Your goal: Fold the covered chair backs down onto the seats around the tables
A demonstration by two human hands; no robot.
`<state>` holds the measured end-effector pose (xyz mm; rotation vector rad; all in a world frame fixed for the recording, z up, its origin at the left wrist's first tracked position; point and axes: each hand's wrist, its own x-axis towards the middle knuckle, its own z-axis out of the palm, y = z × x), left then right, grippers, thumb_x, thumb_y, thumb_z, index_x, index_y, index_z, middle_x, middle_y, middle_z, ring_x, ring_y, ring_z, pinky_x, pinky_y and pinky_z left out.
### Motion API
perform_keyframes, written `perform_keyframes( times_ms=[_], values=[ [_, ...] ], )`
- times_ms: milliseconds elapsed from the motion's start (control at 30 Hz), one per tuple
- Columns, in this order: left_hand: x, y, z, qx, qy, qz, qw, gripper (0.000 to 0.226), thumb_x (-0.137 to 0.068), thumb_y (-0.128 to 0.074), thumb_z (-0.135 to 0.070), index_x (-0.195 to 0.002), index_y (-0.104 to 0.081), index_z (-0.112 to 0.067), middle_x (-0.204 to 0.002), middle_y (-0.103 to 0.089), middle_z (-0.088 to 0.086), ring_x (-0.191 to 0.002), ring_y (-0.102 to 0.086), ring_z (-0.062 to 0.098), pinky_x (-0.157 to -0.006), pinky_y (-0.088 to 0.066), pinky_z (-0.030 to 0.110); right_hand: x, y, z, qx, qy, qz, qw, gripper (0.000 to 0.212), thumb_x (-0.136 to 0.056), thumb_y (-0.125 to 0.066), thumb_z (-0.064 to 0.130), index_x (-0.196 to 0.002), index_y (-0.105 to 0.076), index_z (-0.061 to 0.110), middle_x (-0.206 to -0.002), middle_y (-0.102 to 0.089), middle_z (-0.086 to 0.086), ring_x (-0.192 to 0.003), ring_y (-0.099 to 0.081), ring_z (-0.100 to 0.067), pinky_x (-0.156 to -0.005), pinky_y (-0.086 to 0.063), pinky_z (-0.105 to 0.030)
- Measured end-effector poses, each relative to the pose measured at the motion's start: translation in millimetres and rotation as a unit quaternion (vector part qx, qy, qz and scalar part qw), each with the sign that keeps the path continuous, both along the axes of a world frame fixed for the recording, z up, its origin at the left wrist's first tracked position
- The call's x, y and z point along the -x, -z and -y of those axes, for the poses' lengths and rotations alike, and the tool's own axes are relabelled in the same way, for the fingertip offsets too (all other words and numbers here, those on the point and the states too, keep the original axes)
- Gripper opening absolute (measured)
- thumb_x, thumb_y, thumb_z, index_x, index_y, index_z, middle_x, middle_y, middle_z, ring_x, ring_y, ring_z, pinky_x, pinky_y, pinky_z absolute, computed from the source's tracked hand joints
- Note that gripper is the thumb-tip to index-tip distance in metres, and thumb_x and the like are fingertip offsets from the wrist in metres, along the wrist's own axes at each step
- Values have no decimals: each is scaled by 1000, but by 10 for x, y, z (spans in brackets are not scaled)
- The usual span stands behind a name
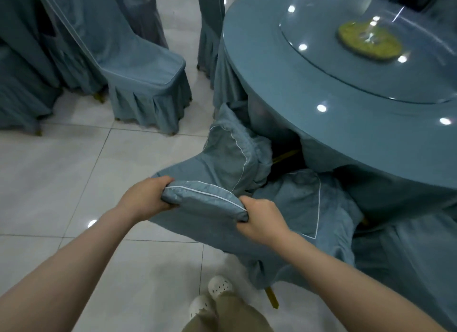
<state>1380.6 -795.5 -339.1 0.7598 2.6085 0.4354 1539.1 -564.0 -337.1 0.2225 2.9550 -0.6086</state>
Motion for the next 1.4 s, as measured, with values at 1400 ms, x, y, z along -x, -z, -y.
perform_keyframes(
  times_ms=[1400],
  values=[
    [-2123, -1078, -3122, 21, 315, -188, 930, 21, -71, -61, -38, -71, -45, -23, -71, -51, -7, -71, -58, 21, -59, -43, 30, -2680, -127, -2171, 98, 381, -34, 919, 23, -76, -72, 33, -95, -58, 29, -82, -66, 8, -78, -61, -16, -65, -50, -29]
  ],
)
